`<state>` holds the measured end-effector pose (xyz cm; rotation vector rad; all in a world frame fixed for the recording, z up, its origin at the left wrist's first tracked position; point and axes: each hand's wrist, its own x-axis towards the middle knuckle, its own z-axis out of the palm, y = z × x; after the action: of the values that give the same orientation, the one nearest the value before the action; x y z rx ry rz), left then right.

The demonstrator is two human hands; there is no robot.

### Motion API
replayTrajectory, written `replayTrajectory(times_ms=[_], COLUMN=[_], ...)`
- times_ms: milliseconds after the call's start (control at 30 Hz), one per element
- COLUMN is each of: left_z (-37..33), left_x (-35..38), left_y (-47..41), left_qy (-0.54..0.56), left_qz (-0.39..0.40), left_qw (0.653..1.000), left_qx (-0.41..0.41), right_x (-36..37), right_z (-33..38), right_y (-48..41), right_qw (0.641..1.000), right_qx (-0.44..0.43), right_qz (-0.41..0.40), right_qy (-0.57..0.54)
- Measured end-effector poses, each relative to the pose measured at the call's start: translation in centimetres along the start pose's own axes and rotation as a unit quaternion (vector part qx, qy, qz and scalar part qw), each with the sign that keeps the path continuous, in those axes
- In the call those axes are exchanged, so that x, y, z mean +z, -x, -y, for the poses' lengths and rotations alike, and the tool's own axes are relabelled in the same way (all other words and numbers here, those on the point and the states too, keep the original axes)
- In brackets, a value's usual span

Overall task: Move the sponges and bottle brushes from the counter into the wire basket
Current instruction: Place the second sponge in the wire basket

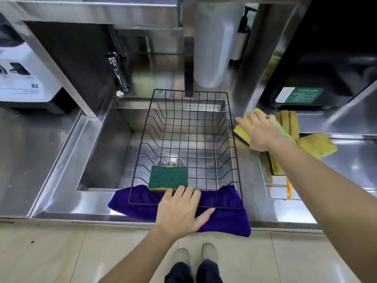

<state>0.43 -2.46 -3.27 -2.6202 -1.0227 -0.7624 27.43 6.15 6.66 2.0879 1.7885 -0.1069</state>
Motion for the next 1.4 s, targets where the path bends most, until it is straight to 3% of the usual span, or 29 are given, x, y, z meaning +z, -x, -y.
replayTrajectory(times_ms=[200,300,367,467,600,700,800,1000,1300,1367,1400], left_z=[-0.1,0.0,0.0,0.0,0.0,0.0,-0.1,-0.1,-0.1,-0.1,-0.1], left_x=[0.1,0.1,0.1,0.1,0.2,0.1,0.0,0.1,-0.3,-0.2,-0.2], left_y=[0.2,0.2,0.2,0.3,0.3,0.3,0.3,0.3,0.1,0.2,0.2], left_qy=[-0.01,-0.009,-0.008,-0.009,-0.006,-0.003,-0.001,0.003,0.002,0.002,0.002], left_qz=[0.001,-0.002,-0.003,-0.002,0.0,0.006,0.013,0.025,0.026,0.029,0.031], left_qw=[1.0,1.0,1.0,1.0,1.0,1.0,1.0,1.0,1.0,0.999,0.999], left_qx=[-0.009,-0.008,-0.006,-0.005,-0.005,-0.003,-0.005,-0.009,-0.01,-0.012,-0.013], right_x=[2.0,1.9,1.0,-1.4,-4.1,-5.4,-5.4,-3.2,-0.1,0.6,1.0], right_z=[-0.4,-0.7,-1.2,-1.9,-1.1,1.3,4.6,10.2,13.9,14.1,14.0], right_y=[-1.3,-1.9,-2.3,-2.6,-2.6,-1.6,-0.9,-0.6,-0.7,-0.8,-1.0], right_qw=[0.994,0.992,0.981,0.902,0.785,0.718,0.681,0.629,0.755,0.752,0.725], right_qx=[0.01,0.034,0.093,0.161,0.088,-0.017,-0.071,-0.053,-0.104,-0.111,-0.107], right_qz=[-0.066,-0.119,-0.158,-0.238,-0.291,-0.255,-0.16,0.063,0.146,0.179,0.203], right_qy=[0.083,0.028,-0.069,-0.322,-0.539,-0.647,-0.712,-0.773,-0.63,-0.624,-0.649])
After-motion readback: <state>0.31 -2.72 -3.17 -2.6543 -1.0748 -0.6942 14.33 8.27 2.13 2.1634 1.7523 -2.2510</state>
